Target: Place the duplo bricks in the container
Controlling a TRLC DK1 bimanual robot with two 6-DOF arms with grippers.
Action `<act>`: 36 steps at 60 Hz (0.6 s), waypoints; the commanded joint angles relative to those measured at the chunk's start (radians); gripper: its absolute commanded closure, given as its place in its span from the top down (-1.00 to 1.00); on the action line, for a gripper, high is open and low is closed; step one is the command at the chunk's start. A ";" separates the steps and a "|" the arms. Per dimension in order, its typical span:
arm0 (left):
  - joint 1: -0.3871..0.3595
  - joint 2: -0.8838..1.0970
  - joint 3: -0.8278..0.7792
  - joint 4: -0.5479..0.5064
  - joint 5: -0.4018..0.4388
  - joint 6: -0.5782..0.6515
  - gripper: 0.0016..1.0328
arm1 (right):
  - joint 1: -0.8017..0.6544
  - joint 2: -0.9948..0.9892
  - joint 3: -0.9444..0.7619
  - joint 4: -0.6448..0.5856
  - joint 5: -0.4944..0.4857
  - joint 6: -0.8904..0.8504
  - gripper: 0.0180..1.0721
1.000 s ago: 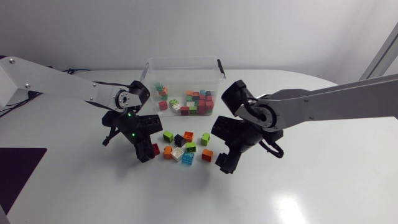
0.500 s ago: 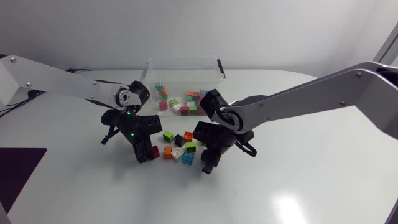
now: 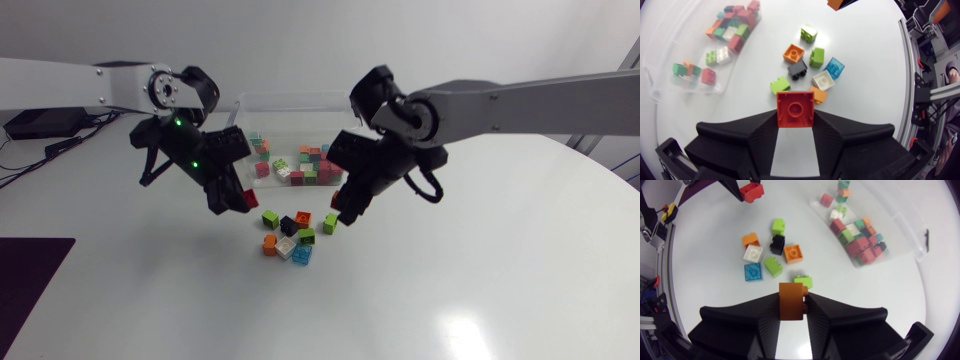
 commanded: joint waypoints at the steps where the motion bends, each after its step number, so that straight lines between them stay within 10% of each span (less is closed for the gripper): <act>1: 0.002 -0.044 0.072 -0.018 0.025 -0.031 -0.40 | -0.018 -0.027 0.055 -0.021 -0.013 0.012 -0.65; 36: 0.086 0.133 0.408 0.315 0.126 -0.444 -0.37 | -0.093 0.135 0.443 0.163 -0.046 0.239 -0.65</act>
